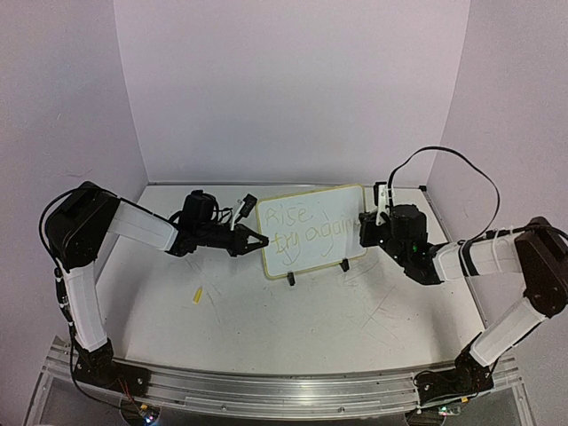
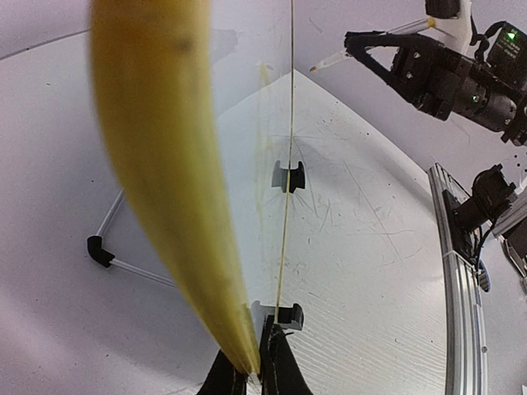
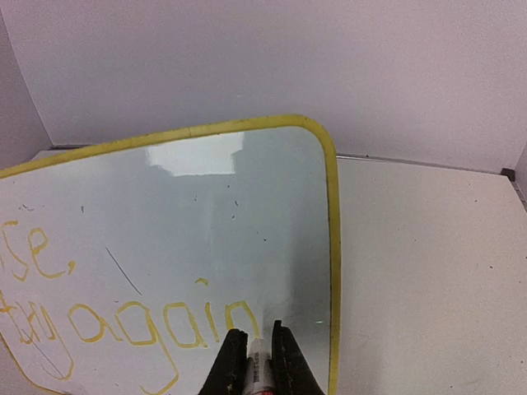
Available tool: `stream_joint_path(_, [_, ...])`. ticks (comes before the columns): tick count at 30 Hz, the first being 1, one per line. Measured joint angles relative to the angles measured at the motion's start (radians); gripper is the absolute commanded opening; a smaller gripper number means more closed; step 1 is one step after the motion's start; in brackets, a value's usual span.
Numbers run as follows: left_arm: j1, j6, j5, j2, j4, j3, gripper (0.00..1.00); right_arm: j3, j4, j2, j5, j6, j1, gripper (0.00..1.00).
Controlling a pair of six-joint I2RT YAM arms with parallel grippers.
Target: Write a sentence on the whiteboard
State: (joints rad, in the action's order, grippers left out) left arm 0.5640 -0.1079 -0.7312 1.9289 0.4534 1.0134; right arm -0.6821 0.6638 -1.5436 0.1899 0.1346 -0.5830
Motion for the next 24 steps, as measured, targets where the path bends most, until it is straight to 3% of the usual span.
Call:
stream_joint_path(8, [0.000,0.002,0.000,0.000,0.000,0.000,0.00,0.012,-0.008,0.053,-0.001,0.003,0.011,0.00])
stream_joint_path(24, [0.000,0.002,0.000,0.000,0.000,0.000,0.00,0.007,-0.010,-0.024,-0.027,0.006,0.020,0.00])
